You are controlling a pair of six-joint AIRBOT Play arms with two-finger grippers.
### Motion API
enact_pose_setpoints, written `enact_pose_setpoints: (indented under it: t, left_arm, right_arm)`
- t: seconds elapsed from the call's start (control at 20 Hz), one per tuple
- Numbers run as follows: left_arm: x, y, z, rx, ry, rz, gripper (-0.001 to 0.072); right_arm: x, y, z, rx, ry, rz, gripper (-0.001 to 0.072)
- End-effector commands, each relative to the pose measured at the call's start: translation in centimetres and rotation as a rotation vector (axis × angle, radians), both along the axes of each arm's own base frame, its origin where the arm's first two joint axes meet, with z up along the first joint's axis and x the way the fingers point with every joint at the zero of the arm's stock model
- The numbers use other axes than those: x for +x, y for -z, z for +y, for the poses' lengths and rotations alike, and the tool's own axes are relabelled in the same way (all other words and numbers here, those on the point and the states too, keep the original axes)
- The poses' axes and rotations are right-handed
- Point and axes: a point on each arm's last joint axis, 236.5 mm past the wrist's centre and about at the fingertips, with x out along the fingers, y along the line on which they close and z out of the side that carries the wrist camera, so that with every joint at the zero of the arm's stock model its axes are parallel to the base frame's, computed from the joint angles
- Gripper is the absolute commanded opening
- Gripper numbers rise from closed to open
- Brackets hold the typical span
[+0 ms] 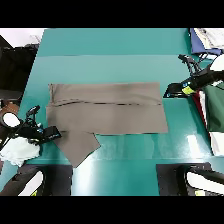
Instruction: Fold the shirts.
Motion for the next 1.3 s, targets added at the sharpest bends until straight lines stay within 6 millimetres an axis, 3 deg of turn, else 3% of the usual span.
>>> enact_pose_setpoints:
  t: [0.0,0.1,0.15,0.2,0.25,0.3,0.4,0.45,0.55,0.7,0.85,0.95,1.25]
  left_arm:
    - [0.3,0.6,-0.1,-0.004,-0.032,-0.018,0.0642]
    - [0.6,0.5,-0.1,-0.005,-0.038,-0.031,0.0640]
    - [0.8,0.5,-0.2,-0.011,-0.042,-0.036,0.0472]
    - [1.0,0.4,-0.4,-0.017,-0.046,-0.044,0.0253]
    - [1.3,0.3,-0.7,-0.031,-0.054,-0.056,0.0107]
    - [1.7,0.2,-1.0,-0.045,-0.057,-0.070,0.0029]
    - [2.1,-0.3,-1.7,-0.080,-0.054,-0.088,0.0027]
    - [2.3,-0.8,-1.8,-0.084,-0.047,-0.090,0.0027]
    - [2.6,-2.3,-2.0,-0.093,0.024,-0.104,0.0027]
    - [3.1,-5.1,-2.7,-0.123,0.123,-0.137,0.0027]
    - [4.0,-6.3,-3.2,-0.148,0.123,-0.171,0.0028]
    - [4.1,-6.4,-3.4,-0.155,0.121,-0.175,0.0028]
    - [3.9,-6.4,-3.4,-0.159,0.123,-0.168,0.0028]
  right_arm:
    - [-0.4,0.4,0.1,0.004,-0.002,0.014,0.0386]
    - [-0.5,0.4,0.1,0.004,-0.004,0.018,0.0386]
    - [-0.6,0.4,0.1,0.004,-0.004,0.021,0.0386]
    - [-0.6,0.4,0.1,0.004,-0.005,0.023,0.0386]
    - [-0.7,0.4,0.1,0.004,-0.007,0.028,0.0386]
    - [-0.9,0.5,0.0,0.004,-0.008,0.037,0.0386]
    - [-2.0,0.6,-0.1,0.003,-0.041,0.072,0.0379]
    - [-2.8,0.6,-0.3,0.003,-0.062,0.101,0.0327]
    - [-4.7,1.2,-1.3,0.009,-0.062,0.146,0.0313]
    - [-7.7,3.4,-4.4,0.018,0.037,0.156,0.0313]
    - [-10.9,6.9,-7.4,0.044,0.163,0.207,0.0321]
    - [-12.6,8.7,-6.7,0.142,0.181,0.258,0.0487]
    - [-12.8,12.2,-3.4,0.289,0.236,0.298,0.0448]
